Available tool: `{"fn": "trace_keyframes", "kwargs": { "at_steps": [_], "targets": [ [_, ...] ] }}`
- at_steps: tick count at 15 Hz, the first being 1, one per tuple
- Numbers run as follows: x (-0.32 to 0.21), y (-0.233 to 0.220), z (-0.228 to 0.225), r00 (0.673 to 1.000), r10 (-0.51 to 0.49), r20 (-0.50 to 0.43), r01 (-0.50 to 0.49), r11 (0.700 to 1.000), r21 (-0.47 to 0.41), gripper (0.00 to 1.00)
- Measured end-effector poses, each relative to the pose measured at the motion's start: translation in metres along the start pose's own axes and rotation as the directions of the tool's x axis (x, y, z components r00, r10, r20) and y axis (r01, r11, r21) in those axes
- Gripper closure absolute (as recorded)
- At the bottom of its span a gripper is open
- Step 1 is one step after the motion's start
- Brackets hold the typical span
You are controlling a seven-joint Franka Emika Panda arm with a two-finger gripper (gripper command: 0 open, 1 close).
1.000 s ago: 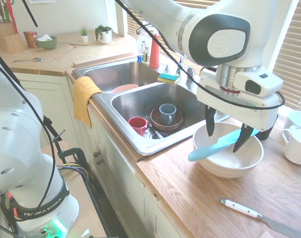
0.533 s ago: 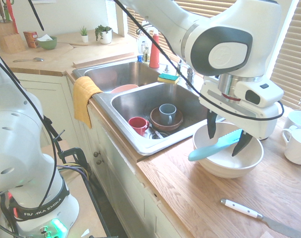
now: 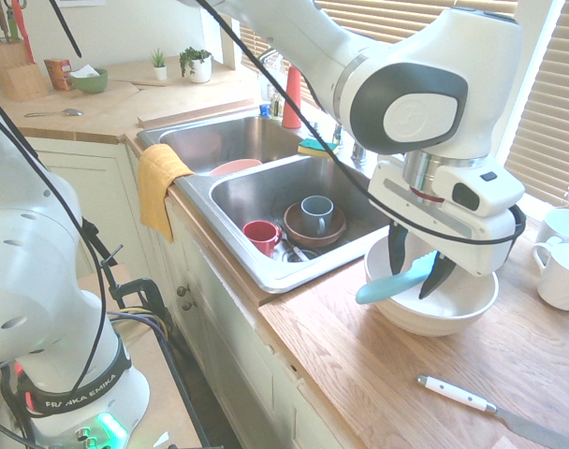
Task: Put the knife into the sink
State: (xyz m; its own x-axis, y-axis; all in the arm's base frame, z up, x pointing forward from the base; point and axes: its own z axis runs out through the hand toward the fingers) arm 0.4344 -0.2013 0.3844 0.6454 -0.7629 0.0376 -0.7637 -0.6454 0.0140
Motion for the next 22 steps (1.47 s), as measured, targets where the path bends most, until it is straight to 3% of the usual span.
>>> {"fn": "trace_keyframes", "kwargs": {
  "at_steps": [13,19,22],
  "targets": [
    [-0.005,-0.004,-0.006,1.0,-0.018,-0.023,0.019,1.0,0.009,1.0],
    [-0.023,0.007,-0.079,0.995,-0.027,-0.091,0.034,0.997,0.076,1.0],
    [-0.054,-0.008,-0.116,0.991,-0.078,-0.113,0.088,0.992,0.087,1.0]
  ]
}}
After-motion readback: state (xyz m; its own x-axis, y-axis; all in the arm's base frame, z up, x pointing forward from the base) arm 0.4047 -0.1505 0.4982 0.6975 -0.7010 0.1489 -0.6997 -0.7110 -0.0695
